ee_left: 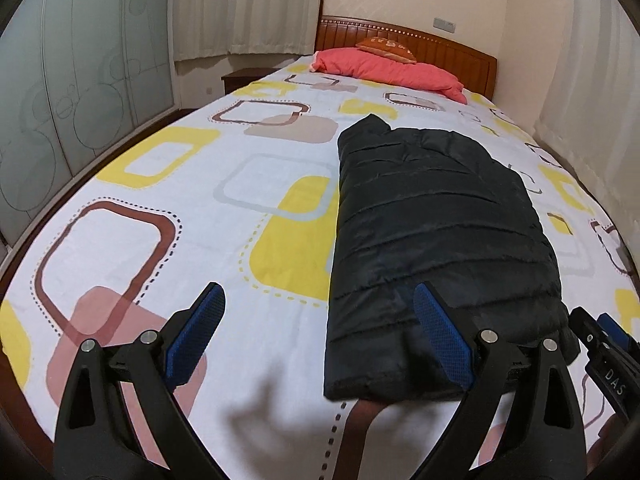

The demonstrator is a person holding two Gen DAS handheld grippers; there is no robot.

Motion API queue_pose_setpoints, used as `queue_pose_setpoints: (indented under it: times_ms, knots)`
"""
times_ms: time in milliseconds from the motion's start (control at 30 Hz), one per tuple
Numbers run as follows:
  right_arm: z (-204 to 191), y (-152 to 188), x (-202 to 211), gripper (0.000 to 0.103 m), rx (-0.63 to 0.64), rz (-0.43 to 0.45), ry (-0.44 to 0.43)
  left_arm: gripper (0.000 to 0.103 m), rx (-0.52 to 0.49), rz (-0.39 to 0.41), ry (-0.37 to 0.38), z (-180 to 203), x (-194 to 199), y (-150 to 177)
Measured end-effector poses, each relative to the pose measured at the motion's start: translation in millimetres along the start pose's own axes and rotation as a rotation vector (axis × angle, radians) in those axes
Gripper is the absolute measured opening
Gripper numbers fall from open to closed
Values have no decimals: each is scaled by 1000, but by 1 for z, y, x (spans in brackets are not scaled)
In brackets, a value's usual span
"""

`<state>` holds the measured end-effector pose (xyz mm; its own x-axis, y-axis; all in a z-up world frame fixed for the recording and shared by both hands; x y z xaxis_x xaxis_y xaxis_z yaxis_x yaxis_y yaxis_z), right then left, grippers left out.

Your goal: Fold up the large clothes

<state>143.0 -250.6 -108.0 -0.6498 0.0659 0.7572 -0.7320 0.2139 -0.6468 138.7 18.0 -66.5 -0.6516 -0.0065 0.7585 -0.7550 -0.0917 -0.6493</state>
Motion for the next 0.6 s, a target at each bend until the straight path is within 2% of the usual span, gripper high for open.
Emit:
queue_pose_setpoints:
  times_ms: [333, 600]
  knots:
    - [-13, 7, 33, 61, 23, 62, -26, 95, -22, 57, -1, 6, 31, 6]
    - [-13, 10, 38, 61, 17, 72, -33, 95, -30, 71, -3, 8, 39, 10]
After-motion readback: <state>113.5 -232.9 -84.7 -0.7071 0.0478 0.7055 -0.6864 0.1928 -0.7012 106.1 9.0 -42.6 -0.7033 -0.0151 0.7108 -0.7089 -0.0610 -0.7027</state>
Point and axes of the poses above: each gripper's, at about its wrist camera, not at the fingertips, and x roughly against the way its jaws point, z to its right, y to its underside, the point moved 2 cm from there along -x, roughly the way its jaws point, and after that the axes turned 6 degrees about -z, right-handed, at the moved point
